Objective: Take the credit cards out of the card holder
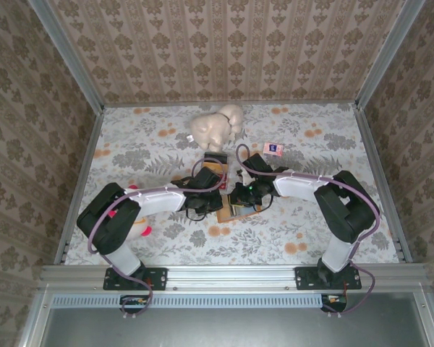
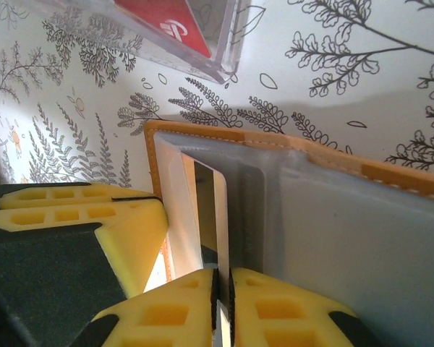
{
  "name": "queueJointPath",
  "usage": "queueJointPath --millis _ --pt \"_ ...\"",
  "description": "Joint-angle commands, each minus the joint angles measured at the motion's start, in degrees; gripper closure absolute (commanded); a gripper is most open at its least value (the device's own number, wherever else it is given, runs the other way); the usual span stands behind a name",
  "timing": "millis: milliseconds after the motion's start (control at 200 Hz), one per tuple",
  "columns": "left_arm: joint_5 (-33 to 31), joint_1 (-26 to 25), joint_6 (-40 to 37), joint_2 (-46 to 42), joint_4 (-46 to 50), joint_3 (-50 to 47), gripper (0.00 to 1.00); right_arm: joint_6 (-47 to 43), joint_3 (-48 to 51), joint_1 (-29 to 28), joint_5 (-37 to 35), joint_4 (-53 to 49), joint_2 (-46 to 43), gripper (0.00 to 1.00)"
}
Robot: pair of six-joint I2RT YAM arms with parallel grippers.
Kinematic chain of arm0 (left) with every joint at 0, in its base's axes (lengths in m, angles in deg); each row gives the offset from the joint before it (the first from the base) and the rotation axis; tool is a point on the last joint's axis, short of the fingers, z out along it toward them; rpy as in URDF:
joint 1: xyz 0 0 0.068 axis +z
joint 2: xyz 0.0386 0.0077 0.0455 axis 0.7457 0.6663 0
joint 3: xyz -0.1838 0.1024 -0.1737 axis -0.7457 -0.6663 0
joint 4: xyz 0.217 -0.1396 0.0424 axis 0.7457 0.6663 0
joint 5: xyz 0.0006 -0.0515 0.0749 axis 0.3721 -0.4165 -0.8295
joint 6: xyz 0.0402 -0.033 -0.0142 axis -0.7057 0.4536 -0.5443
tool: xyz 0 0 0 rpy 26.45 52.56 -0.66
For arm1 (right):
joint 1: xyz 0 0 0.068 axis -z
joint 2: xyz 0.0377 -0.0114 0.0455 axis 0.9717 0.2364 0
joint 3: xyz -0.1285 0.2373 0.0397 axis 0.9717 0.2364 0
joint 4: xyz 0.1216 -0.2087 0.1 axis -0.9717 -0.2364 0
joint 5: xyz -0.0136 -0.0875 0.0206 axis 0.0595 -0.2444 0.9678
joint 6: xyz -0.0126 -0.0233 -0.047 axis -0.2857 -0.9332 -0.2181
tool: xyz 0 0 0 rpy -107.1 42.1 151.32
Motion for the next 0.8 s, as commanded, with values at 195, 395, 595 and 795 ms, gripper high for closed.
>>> queueJointPath --millis 195,395,595,795 --pt "-1.13 0.06 -2.09 0.39 6.08 -0.2 0.84 -1.57 1.3 0.91 -4.06 -3.84 -1.49 0.93" --pt "-1.64 0.99 -3.57 -1.93 7.55 -0.04 0.8 -3.75 1.0 1.02 -8.78 -8.7 -2.36 0.92" --pt "-0.75 1.32 -5.2 -4.11 6.83 1.07 0.79 -4.29 1.02 1.02 -10.07 -9.76 -3.15 0.93" --pt "1.53 1.3 -7.01 -6.45 2.57 1.85 0.8 -4.72 0.91 1.02 -8.32 -8.69 -4.27 0.93"
